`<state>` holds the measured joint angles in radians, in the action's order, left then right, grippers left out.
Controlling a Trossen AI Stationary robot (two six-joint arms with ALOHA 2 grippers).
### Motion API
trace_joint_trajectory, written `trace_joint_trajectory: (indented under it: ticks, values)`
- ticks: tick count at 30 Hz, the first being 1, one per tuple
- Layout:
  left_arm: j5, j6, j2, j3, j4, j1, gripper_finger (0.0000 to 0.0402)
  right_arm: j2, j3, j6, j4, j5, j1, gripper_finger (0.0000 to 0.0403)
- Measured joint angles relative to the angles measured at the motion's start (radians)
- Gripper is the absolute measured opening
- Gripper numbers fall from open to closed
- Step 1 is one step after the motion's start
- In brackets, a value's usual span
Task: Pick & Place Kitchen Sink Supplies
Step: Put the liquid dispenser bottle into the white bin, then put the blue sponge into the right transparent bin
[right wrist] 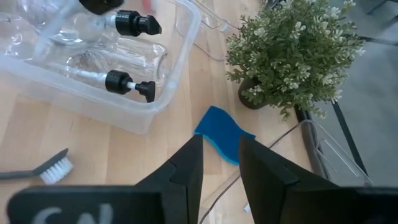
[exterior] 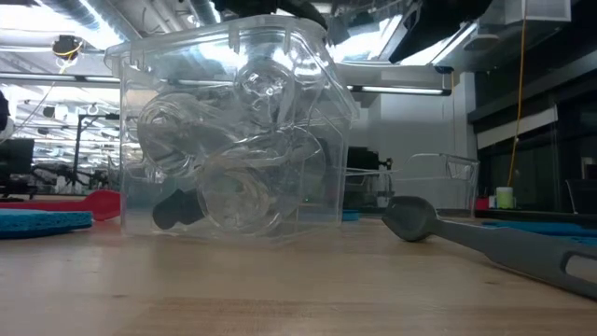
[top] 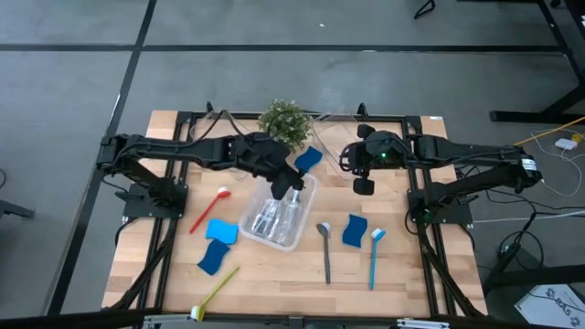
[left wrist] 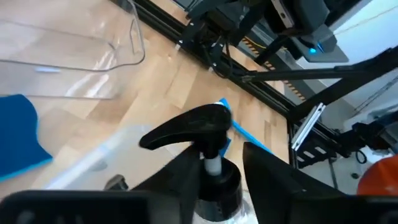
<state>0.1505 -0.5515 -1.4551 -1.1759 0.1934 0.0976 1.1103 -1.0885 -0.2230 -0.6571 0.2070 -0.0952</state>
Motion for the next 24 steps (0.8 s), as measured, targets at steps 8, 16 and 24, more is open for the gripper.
trace_joint_trajectory:
  ticks: [8,16,24]
  values:
    - [0.047,0.042,0.000,0.000,0.094,0.000,0.0193,0.000,0.000,0.013,-0.011,0.000,0.000,0.0100]
    - [0.108,0.042,0.001,0.000,0.143,-0.017,0.0225,0.000,0.002,0.043,-0.021,0.000,0.000,0.0100]
    - [0.232,0.042,0.016,0.000,0.157,-0.008,0.0224,0.001,0.071,0.034,-0.013,0.001,0.000,0.0100]
